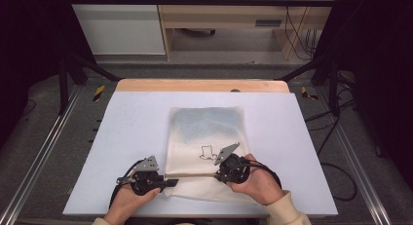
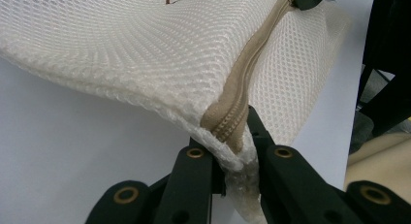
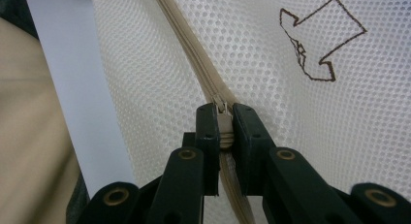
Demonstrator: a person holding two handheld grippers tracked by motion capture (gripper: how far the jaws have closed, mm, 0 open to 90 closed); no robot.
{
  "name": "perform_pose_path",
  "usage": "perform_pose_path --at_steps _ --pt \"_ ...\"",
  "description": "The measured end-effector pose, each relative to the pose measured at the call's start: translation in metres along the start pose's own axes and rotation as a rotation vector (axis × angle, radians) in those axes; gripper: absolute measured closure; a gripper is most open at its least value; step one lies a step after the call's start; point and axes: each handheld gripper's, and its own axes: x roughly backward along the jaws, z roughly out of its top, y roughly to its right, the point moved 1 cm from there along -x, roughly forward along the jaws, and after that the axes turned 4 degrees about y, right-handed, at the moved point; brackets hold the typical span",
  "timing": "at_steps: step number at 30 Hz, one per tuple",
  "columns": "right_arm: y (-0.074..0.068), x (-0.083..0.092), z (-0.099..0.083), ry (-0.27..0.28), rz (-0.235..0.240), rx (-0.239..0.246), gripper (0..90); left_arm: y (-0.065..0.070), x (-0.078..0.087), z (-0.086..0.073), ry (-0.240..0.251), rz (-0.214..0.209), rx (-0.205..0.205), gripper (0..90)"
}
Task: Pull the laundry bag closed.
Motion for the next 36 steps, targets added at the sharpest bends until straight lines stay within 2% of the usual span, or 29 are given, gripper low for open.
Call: perform_pose_path --at_steps 18,36 --pt "0.003 0.008 -0.008 0.012 -0.018 -0.018 81.9 0.001 0.000 0.000 0.003 0.004 -0.007 84.2" --pt "0.012 0.020 -0.023 0.031 -0.044 -0.073 81.8 0.003 -0.001 0.001 0.003 0.002 -0.013 84.2"
